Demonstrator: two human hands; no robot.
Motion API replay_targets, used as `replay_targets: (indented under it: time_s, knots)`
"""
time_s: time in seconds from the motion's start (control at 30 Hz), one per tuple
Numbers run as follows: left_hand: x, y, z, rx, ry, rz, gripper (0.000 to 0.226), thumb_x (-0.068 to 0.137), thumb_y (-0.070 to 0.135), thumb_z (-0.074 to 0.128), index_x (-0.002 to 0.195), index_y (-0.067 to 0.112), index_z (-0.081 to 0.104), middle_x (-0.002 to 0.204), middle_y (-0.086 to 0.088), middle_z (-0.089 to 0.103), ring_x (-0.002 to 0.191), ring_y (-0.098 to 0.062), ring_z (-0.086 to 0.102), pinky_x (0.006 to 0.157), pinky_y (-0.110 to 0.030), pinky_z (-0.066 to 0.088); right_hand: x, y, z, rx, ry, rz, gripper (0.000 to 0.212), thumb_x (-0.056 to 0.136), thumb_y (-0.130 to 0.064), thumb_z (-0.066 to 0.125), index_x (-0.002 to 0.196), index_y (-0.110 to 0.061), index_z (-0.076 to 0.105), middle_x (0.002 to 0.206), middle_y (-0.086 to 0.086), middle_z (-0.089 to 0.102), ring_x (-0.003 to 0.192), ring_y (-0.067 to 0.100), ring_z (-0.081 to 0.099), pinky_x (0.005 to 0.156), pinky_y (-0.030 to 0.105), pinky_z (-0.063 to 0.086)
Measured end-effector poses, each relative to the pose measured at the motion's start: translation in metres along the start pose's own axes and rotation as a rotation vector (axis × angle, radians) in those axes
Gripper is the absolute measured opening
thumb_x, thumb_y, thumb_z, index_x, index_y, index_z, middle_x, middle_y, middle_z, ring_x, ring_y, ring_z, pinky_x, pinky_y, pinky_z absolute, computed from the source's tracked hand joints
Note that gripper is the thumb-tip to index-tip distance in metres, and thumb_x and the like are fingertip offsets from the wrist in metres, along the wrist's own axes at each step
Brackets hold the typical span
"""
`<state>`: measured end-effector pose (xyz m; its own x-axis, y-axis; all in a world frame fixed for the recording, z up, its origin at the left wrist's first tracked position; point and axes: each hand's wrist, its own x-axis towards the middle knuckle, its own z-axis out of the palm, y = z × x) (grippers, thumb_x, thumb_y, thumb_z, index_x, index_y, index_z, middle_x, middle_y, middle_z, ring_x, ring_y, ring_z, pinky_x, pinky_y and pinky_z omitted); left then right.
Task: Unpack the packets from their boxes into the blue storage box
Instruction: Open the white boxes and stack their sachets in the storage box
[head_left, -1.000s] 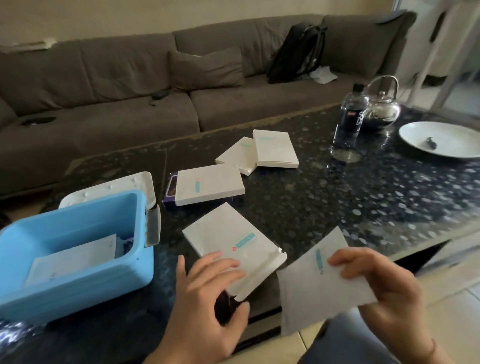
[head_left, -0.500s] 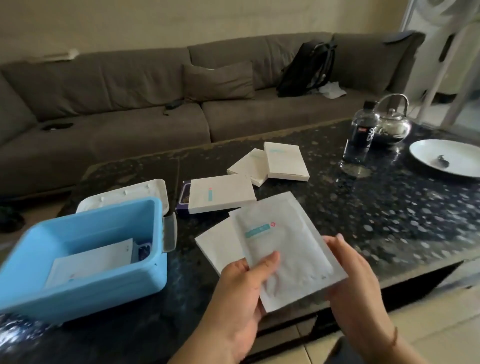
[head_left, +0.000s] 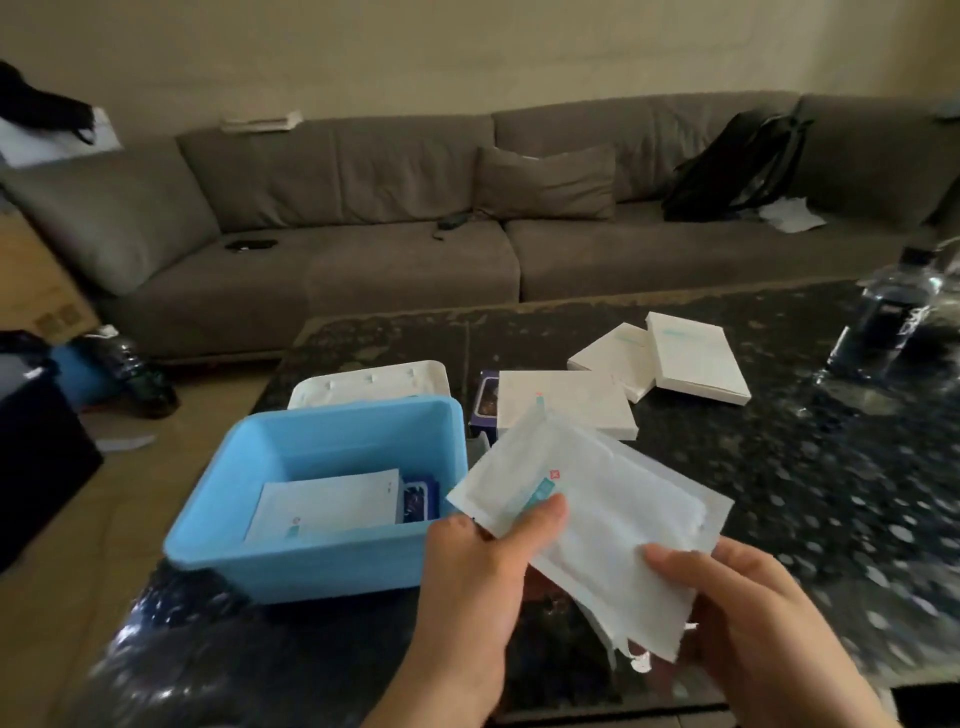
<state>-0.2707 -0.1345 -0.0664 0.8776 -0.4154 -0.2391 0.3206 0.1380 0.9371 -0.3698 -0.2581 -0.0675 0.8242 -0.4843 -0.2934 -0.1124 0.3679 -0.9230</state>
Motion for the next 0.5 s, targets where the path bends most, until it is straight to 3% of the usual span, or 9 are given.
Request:
replay_targets:
  time_s: [0.1, 0.17, 0.27, 0.33, 0.43, 0.5]
  knots:
    - [0.000, 0.013, -0.023, -0.013, -0.018, 0.081, 0.054, 0.052, 0.038, 0.082, 0.104, 0.032, 0.070, 0.102, 0.009, 0.076, 0.100, -0.013, 0.071, 0.091, -0.043, 0.057, 0.006, -0.007, 0.026, -0.024, 0.009, -0.086, 0.015, 0.082, -0.011, 0.063, 0.088, -0.006, 0.075, 0.079, 0.021, 0.072, 0.054, 0.033, 0.066, 0.039, 0.032, 0.048]
    - [0.002, 0.018, -0.034, -0.068, 0.008, 0.097, 0.052, 0.048, 0.040, 0.083, 0.098, 0.038, 0.070, 0.101, 0.010, 0.076, 0.100, -0.016, 0.072, 0.089, -0.046, 0.058, 0.012, -0.013, 0.047, -0.103, -0.008, -0.164, 0.015, 0.091, -0.012, 0.059, 0.099, -0.010, 0.072, 0.083, 0.011, 0.075, 0.060, 0.025, 0.070, 0.041, 0.031, 0.051]
    - [0.006, 0.030, -0.054, -0.145, 0.113, 0.123, 0.055, 0.047, 0.037, 0.082, 0.100, 0.030, 0.068, 0.096, 0.004, 0.077, 0.090, -0.019, 0.075, 0.083, -0.047, 0.059, 0.021, -0.030, 0.077, -0.257, -0.078, -0.264, 0.016, 0.089, -0.012, 0.065, 0.104, -0.016, 0.068, 0.087, 0.004, 0.077, 0.070, 0.023, 0.074, 0.048, 0.032, 0.055]
    - [0.010, 0.042, -0.075, -0.140, 0.195, 0.191, 0.045, 0.056, 0.030, 0.079, 0.099, 0.025, 0.069, 0.090, 0.001, 0.078, 0.083, -0.019, 0.075, 0.075, -0.042, 0.059, 0.032, -0.042, 0.092, -0.308, -0.115, -0.288, 0.017, 0.088, -0.013, 0.066, 0.103, -0.021, 0.067, 0.087, -0.001, 0.077, 0.074, 0.023, 0.075, 0.051, 0.033, 0.059]
    - [0.022, 0.064, -0.117, 0.035, 0.314, 0.344, 0.039, 0.069, 0.020, 0.079, 0.106, 0.026, 0.066, 0.083, -0.002, 0.078, 0.075, -0.019, 0.075, 0.070, -0.034, 0.058, 0.055, -0.054, 0.108, -0.374, -0.147, -0.253, 0.020, 0.087, -0.019, 0.066, 0.104, -0.027, 0.063, 0.089, -0.006, 0.076, 0.076, 0.018, 0.075, 0.053, 0.031, 0.060]
    - [0.036, 0.075, -0.146, 0.296, 0.361, 0.477, 0.033, 0.079, 0.010, 0.078, 0.101, 0.031, 0.066, 0.080, 0.004, 0.077, 0.075, -0.011, 0.074, 0.072, -0.028, 0.057, 0.072, -0.055, 0.121, -0.456, -0.200, -0.207, 0.023, 0.087, -0.021, 0.065, 0.109, -0.027, 0.062, 0.096, -0.005, 0.075, 0.082, 0.018, 0.075, 0.059, 0.035, 0.062]
